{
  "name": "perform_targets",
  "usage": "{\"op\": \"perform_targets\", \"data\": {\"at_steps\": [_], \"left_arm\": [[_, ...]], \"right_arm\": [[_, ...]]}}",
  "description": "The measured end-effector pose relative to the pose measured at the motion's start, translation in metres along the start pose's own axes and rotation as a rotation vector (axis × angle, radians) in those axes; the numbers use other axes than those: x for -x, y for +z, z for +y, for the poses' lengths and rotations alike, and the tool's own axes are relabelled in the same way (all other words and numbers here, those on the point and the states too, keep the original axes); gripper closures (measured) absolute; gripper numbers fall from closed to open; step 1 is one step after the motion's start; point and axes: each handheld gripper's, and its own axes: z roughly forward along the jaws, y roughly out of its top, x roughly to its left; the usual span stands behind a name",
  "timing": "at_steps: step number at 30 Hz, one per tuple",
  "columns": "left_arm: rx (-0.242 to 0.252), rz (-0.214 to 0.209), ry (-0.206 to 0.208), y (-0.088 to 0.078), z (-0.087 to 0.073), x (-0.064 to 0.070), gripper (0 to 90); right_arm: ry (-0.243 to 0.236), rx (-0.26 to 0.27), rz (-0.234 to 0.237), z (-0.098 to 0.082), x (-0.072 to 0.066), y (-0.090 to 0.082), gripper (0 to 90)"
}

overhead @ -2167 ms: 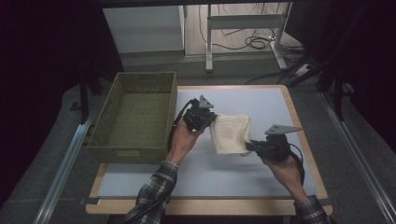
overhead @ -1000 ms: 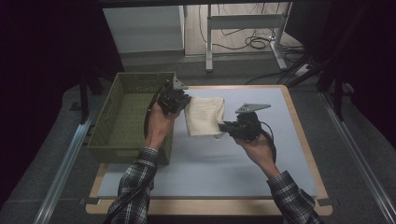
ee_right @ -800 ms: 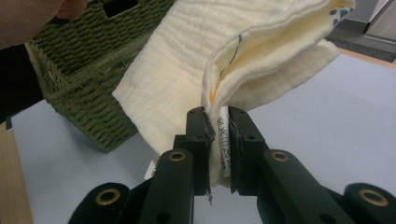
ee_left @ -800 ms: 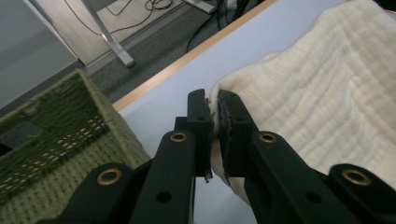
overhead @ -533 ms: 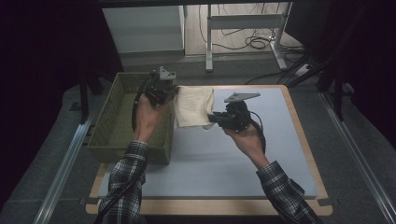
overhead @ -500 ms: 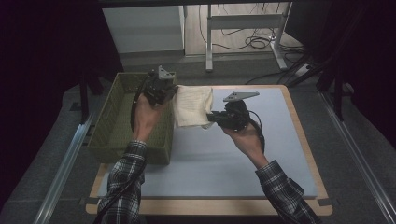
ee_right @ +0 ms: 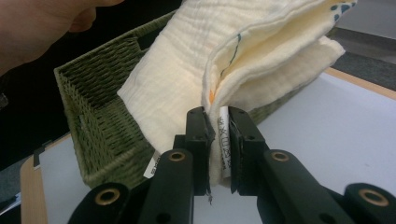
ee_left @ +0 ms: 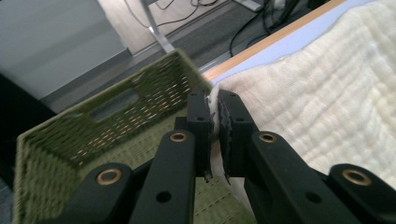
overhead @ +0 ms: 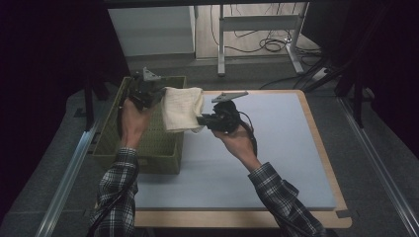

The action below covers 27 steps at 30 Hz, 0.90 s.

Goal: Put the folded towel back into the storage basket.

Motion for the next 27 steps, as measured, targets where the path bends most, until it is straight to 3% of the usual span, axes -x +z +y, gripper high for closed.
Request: {"op": "perform_targets", "data": {"at_steps": [9, 27], "left_arm": [[-0.057, 0.067, -0.017, 0.000, -0.024, -0.028, 84.0], [-0.142, 0.125, -0.066, -0.003, -0.076, -0.067, 83.8]], "right_arm": [[-0.016, -0.021, 0.032, 0.009, -0.021, 0.039, 79.6], [-0.056, -0.137, 0.074, 0.015, -0.056, 0.115, 79.6]]}}
